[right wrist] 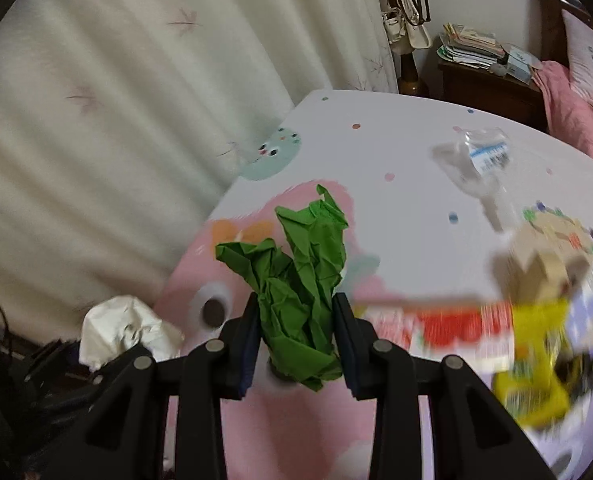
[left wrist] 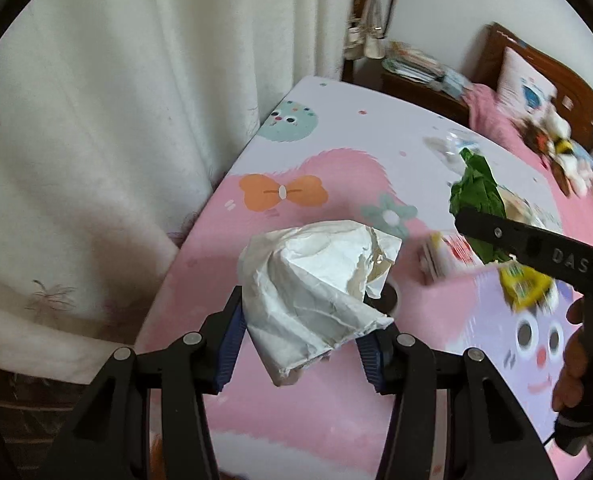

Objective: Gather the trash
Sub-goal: 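Grasp the white crumpled paper with the left gripper while the right grasps the green crumpled paper, then lower both held papers over the blue bin and open both grippers, then raise both tools back toward the table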

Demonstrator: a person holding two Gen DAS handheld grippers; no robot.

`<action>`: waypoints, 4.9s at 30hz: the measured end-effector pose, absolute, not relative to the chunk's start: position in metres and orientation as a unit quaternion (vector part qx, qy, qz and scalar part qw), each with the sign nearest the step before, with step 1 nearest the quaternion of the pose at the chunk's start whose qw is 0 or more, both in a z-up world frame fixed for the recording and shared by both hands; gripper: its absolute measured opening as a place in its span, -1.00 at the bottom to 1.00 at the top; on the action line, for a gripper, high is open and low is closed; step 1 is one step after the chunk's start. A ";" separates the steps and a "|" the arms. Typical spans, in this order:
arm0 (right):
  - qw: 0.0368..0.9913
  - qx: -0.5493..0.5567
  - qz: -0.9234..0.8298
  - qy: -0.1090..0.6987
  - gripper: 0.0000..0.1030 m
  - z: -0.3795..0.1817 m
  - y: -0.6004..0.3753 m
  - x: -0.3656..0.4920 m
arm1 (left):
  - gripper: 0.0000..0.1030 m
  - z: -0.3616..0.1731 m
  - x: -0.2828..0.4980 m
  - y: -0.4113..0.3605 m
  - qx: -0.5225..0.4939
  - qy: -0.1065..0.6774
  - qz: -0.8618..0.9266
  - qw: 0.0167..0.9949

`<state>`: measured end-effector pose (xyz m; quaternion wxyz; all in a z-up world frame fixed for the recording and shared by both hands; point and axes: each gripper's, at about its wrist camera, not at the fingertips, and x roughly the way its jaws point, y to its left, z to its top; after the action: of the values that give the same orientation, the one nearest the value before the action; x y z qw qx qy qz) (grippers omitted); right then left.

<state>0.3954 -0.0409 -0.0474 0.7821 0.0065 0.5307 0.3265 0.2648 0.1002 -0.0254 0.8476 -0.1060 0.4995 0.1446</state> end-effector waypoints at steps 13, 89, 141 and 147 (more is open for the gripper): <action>0.777 0.035 0.278 0.563 -0.33 -0.043 -0.063 0.223 | -0.04 0.022 0.131 0.114 -0.041 0.469 0.038 0.882; 0.680 0.078 0.111 0.721 0.43 -0.486 -0.127 0.077 | 0.74 -0.415 0.069 -0.009 0.010 0.636 -0.087 0.766; 0.853 0.105 0.131 0.495 0.56 -0.013 -0.115 0.046 | 0.93 0.034 0.017 0.065 -0.030 0.421 -0.149 0.894; 0.850 0.103 0.127 0.500 0.56 -0.016 -0.121 0.073 | 0.93 0.026 0.044 0.061 -0.039 0.425 -0.145 0.893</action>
<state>0.0729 -0.1207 -0.0157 0.8504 0.1034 0.4999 0.1270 0.0445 0.0611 0.0264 0.8926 -0.0389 0.4249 -0.1453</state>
